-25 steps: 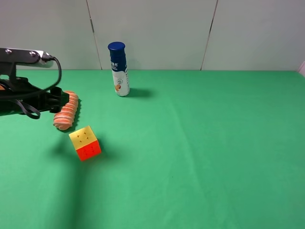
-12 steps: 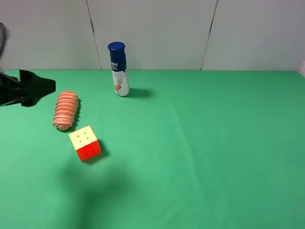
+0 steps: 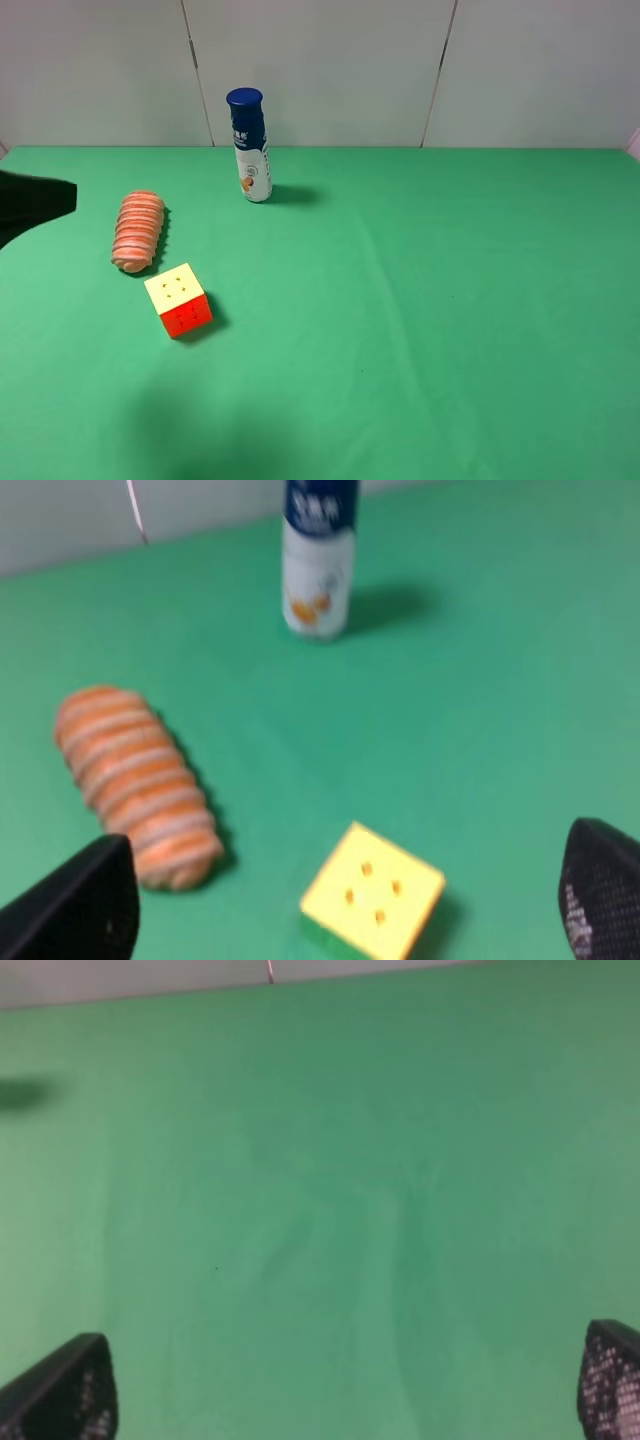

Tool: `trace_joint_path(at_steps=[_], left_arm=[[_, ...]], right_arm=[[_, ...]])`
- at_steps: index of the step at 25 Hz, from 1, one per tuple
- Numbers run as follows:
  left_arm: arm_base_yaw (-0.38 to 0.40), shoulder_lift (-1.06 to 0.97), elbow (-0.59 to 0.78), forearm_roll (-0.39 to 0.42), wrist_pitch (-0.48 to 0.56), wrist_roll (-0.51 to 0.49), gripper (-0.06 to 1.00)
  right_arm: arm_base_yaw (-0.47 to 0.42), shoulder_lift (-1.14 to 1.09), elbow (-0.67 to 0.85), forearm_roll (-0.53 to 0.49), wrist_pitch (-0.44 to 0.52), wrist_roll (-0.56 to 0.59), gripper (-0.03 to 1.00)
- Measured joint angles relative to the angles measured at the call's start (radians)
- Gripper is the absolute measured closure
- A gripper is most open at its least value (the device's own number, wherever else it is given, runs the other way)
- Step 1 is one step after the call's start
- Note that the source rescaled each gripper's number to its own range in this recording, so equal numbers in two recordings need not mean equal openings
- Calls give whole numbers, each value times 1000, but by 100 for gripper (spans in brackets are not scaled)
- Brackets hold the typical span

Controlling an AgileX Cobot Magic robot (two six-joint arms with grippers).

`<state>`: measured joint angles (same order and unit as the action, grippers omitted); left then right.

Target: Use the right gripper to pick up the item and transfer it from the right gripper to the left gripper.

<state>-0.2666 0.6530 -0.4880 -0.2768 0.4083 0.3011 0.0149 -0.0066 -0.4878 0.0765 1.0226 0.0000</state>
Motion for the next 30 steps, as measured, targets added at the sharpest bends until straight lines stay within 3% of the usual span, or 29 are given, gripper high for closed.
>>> trace_joint_path(at_steps=[10, 16, 21, 30], left_arm=[[0, -240, -21, 126, 197, -126, -6], [0, -399, -21, 208, 350, -142, -6], [0, -414, -21, 256, 474, -166, -5], [0, -414, -21, 282, 532, -190, -5]], right_arm=[[0, 0, 0, 0, 0, 0, -3], [0, 0, 0, 0, -3, 0, -3], [0, 0, 0, 0, -5, 0, -3], [0, 0, 0, 0, -6, 0, -3]])
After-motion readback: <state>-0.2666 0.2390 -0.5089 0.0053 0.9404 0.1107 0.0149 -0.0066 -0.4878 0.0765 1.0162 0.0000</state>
